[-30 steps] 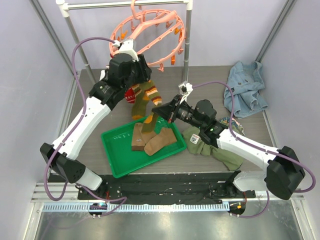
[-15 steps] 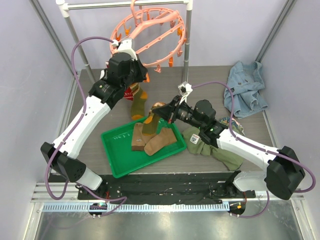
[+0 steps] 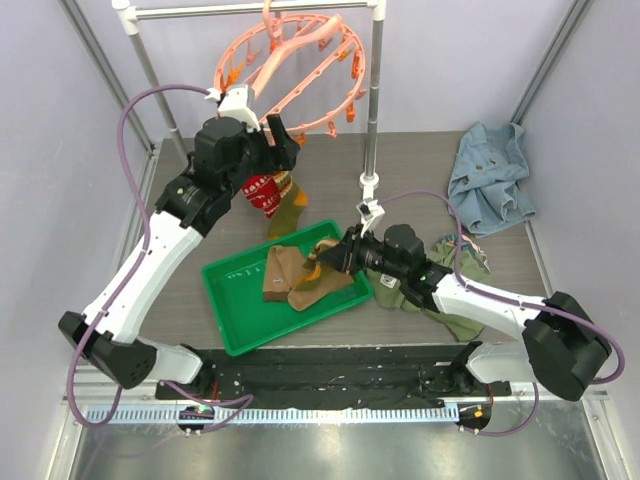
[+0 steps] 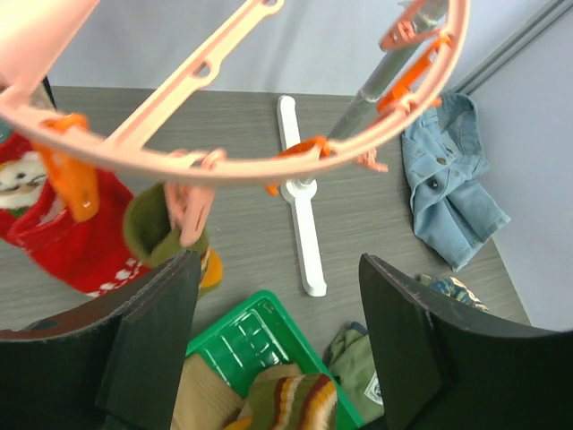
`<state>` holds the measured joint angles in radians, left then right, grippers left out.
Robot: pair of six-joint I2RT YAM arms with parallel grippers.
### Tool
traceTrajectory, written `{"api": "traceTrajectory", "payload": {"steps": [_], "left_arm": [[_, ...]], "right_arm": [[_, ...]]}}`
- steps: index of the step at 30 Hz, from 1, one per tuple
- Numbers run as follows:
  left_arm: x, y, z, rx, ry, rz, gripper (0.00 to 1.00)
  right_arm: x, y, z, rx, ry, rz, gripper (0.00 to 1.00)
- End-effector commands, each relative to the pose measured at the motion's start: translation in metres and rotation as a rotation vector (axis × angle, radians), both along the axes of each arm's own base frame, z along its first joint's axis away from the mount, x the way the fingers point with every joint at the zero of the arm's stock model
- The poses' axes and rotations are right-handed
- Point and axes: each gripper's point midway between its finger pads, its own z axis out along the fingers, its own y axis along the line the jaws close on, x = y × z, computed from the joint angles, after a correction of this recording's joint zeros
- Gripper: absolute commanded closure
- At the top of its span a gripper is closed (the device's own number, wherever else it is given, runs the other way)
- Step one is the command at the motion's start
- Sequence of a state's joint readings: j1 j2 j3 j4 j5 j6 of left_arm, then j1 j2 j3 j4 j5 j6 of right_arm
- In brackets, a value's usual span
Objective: Remove the socks clipped to the hanger
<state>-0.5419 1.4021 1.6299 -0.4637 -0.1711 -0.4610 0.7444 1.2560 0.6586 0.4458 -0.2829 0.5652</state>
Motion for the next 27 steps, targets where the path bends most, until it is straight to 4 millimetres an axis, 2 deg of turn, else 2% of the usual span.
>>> {"api": "traceTrajectory", "payload": {"steps": [1, 2, 3, 4, 5, 7, 10, 11, 12, 15, 19, 23, 27], "left_arm": [[-0.021, 0.014, 0.002, 0.016, -0.033, -0.015, 0.23], [-0.021, 0.019, -0.001, 0.023, -0.039, 0.006, 0.22], [-0.025, 0.025, 0.001, 0.026, -0.053, 0.018, 0.21], [-0.024, 0.028, -0.013, 0.047, -0.036, 0.031, 0.21], [-0.023, 0.031, -0.016, 0.052, -0.041, 0.050, 0.20], [-0.022, 0.035, -0.026, 0.069, -0.031, 0.063, 0.20], [-0.017, 0.038, -0.036, 0.091, -0.022, 0.084, 0.20], [-0.016, 0.039, -0.037, 0.095, -0.023, 0.085, 0.20], [-0.015, 0.037, -0.037, 0.095, -0.026, 0.080, 0.20], [-0.007, 0.028, -0.039, 0.094, -0.029, 0.056, 0.20], [0.003, 0.014, -0.036, 0.077, -0.041, 0.010, 0.21], [0.010, 0.006, -0.038, 0.054, -0.028, 0.005, 0.21], [0.008, 0.010, -0.040, 0.070, -0.011, 0.016, 0.21]], "right_arm": [[-0.011, -0.002, -0.032, 0.036, 0.104, -0.006, 0.71], [-0.013, -0.005, -0.052, 0.007, 0.149, -0.015, 0.65], [-0.012, -0.007, -0.060, -0.010, 0.167, -0.034, 0.61], [-0.013, -0.010, -0.069, -0.038, 0.194, -0.045, 0.58], [-0.014, -0.012, -0.073, -0.052, 0.204, -0.050, 0.52], [-0.014, -0.016, -0.070, -0.059, 0.199, -0.064, 0.48], [-0.018, -0.019, -0.053, -0.028, 0.173, -0.061, 0.40], [-0.020, -0.020, -0.049, -0.021, 0.173, -0.060, 0.31], [-0.022, -0.022, -0.038, -0.004, 0.156, -0.059, 0.28], [-0.022, -0.027, -0.027, 0.000, 0.135, -0.076, 0.26], [-0.023, -0.037, -0.003, 0.022, 0.062, -0.102, 0.27], [-0.004, -0.052, 0.012, 0.007, -0.041, -0.218, 0.29], [0.032, -0.065, 0.040, 0.031, -0.178, -0.392, 0.29]]}}
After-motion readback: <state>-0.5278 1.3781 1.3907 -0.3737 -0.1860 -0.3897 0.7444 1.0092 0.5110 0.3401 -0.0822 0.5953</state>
